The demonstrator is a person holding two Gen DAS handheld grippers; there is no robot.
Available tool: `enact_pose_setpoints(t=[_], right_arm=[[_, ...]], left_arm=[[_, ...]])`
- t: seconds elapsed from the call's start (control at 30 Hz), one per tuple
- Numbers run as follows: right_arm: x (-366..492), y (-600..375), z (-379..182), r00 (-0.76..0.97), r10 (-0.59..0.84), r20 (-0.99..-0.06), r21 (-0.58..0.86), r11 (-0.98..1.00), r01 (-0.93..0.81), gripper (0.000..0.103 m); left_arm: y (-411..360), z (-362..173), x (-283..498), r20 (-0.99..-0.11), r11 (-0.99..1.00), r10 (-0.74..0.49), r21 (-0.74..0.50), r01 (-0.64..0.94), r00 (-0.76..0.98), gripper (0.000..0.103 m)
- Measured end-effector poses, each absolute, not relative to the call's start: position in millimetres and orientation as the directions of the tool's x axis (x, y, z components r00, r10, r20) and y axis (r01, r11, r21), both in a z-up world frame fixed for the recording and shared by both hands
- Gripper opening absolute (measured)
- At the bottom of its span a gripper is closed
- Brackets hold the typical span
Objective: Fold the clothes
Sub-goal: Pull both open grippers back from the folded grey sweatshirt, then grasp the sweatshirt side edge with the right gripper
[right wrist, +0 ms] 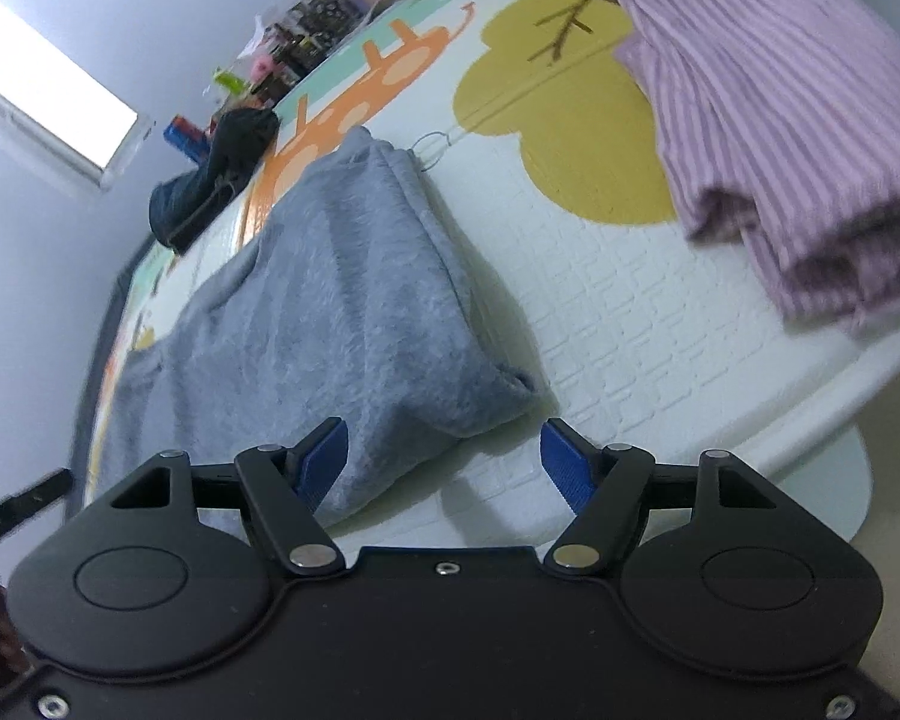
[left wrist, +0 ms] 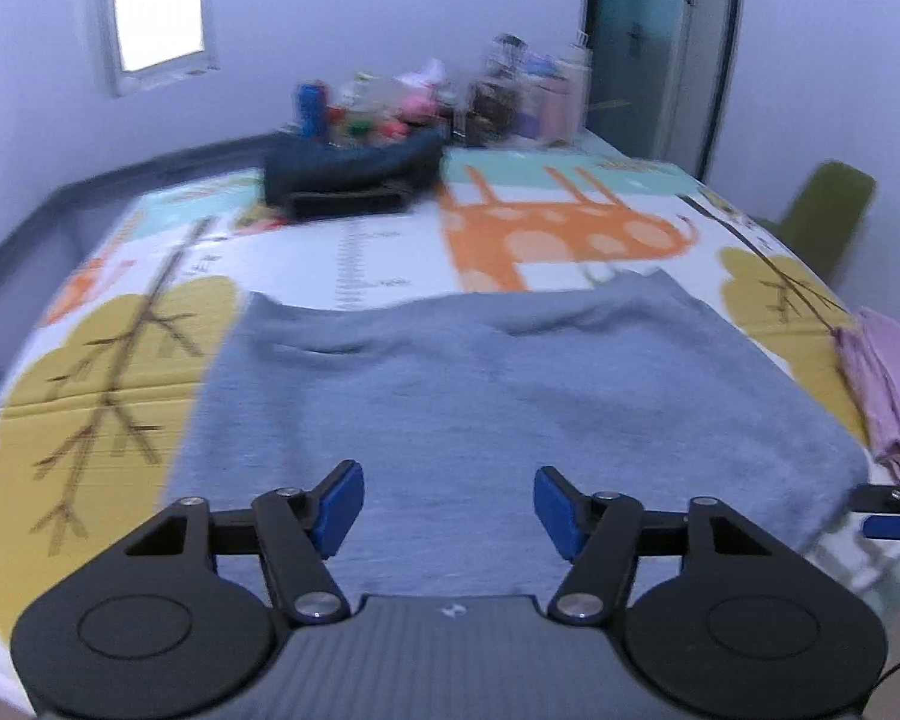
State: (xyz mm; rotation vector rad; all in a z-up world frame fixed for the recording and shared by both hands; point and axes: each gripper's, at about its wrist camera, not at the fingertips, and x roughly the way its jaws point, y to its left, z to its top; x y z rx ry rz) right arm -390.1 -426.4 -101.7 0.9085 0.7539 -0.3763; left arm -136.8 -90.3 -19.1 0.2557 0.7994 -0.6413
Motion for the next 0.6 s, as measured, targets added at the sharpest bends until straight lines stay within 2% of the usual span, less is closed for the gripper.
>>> enact_pose_setpoints(t=[0.07, 0.1, 0.17, 0.27, 0.6], right_arm=[[-392.4, -427.5, -107.4, 0.696, 0.022, -0.718, 0.594, 0.541, 0.595, 0.069], [-393.5, -427.8, -110.1, 0.700, 0.026, -0.713, 0.606, 0.525, 0.598, 0.069], [-395.1, -427.3, -114.6, 0.709, 0.031, -0.704, 0.625, 0.500, 0.599, 0.069], [-397.4, -426.8, -120.0, 0.727, 0.024, -0.687, 0.651, 0.465, 0.600, 0.069], [-392.2, -431.7, -130.5, 0.760, -0.011, -0.650, 0.699, 0.384, 0.604, 0.070]], left_arm=[[-105.5, -30.8, -136.2, -0.756, 0.765, -0.452, -0.057, 0.641, 0.473, 0.042], [-112.3, -37.0, -135.3, -0.768, 0.758, -0.461, -0.080, 0.648, 0.444, 0.038], [-123.6, -48.5, -131.8, -0.784, 0.746, -0.475, -0.118, 0.656, 0.399, 0.021], [-140.5, -64.7, -127.7, -0.803, 0.735, -0.479, -0.145, 0.662, 0.356, 0.014], [-171.9, -81.5, -124.5, -0.826, 0.692, -0.466, -0.117, 0.712, 0.317, 0.012]])
